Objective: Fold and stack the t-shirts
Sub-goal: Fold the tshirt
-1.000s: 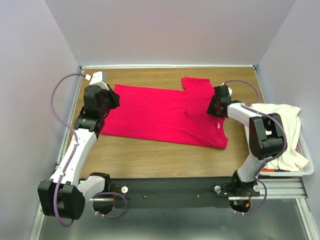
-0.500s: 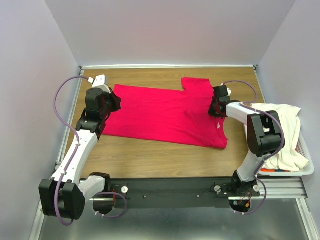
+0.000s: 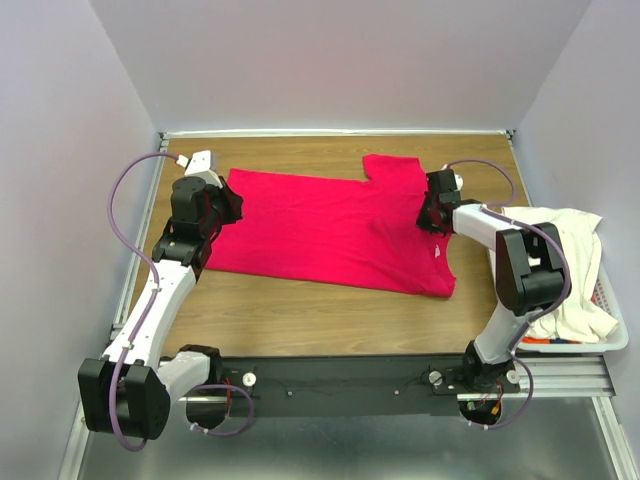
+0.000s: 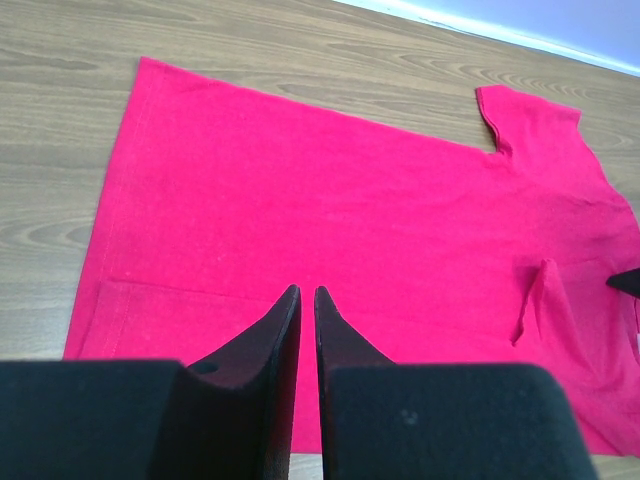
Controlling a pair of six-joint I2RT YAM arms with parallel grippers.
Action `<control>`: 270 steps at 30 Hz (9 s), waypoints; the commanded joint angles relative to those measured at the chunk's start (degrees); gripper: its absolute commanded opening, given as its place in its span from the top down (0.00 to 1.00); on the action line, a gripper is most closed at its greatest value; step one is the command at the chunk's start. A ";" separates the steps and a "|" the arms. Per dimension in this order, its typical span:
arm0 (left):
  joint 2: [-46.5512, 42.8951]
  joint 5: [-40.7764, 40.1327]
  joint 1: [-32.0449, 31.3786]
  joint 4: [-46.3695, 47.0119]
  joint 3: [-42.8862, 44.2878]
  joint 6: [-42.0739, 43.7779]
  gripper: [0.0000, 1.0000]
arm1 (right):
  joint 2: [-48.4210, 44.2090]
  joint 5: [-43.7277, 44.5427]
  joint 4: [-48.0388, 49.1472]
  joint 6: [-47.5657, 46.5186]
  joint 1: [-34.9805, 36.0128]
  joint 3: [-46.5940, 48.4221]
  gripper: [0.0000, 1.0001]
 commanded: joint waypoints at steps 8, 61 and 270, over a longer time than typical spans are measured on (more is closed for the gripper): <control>-0.57 1.24 -0.10 0.85 -0.79 0.95 0.82 | -3.96 4.74 -0.03 -1.47 0.20 4.04 0.99; 25.53 -20.37 -8.89 4.19 -9.40 -31.04 0.78 | -10.46 3.69 0.23 10.92 18.92 -10.55 0.26; 58.24 -10.98 13.17 -7.50 49.67 -2.92 1.00 | -1.65 -16.17 2.43 2.13 -7.09 16.37 0.99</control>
